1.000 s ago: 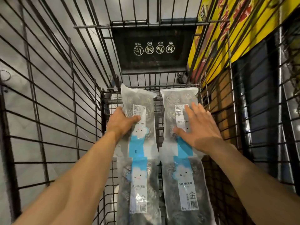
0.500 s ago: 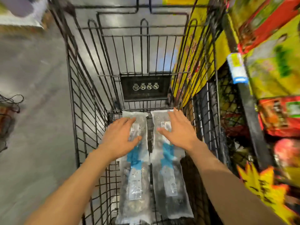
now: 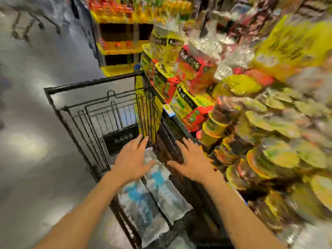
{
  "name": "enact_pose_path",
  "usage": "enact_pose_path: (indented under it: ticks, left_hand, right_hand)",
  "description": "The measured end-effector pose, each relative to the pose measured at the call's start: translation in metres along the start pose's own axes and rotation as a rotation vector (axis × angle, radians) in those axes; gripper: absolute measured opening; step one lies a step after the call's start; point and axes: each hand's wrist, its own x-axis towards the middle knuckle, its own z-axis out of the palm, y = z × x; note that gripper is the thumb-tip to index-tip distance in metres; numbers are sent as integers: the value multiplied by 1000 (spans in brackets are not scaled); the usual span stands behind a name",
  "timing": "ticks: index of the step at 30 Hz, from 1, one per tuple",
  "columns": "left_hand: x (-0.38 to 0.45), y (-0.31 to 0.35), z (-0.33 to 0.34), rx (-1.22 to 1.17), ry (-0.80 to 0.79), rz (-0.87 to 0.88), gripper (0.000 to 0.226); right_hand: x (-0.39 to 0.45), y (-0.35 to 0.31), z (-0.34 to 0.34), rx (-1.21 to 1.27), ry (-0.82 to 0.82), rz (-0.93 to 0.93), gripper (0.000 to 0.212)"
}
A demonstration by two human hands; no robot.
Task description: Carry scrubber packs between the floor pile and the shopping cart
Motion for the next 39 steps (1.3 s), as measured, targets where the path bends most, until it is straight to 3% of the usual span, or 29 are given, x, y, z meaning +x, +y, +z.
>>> enact_pose_path:
  ticks: [5, 11, 15, 18, 20, 25, 29, 35, 39]
  left_hand:
    - [-25, 57, -9, 92, -31, 316, 101]
    - [-67, 164, 7, 197, -124, 721, 132]
    - [-131, 260, 26, 194, -178, 996, 111]
    - [-199, 330, 50, 220, -194, 1195, 117]
    - [-254, 374, 70, 232, -252, 1327, 126]
    - [-399, 466, 107, 225, -299, 1667, 101]
    - [-498, 523, 129, 228, -263, 1915, 98]
    - [-626, 567, 176, 269, -376, 2173, 106]
    - [-687, 592, 215, 309, -450, 2336, 107]
  right_hand:
    - [-115, 10, -19, 45, 110, 253, 128]
    - [-296, 26, -4, 115, 213, 654, 105]
    - [-430, 29, 23, 175, 271, 942, 95]
    - [-532, 15, 43, 177, 323, 1161, 96]
    - [-604, -6, 56, 179, 338, 1286, 99]
    - [-785, -76, 102, 236, 408, 1644, 118]
    - [-895, -142, 143, 235, 455, 1914, 98]
    - [-973, -233, 189, 398, 555, 2256, 106]
    - [-994, -270, 212, 472, 601, 2423, 97]
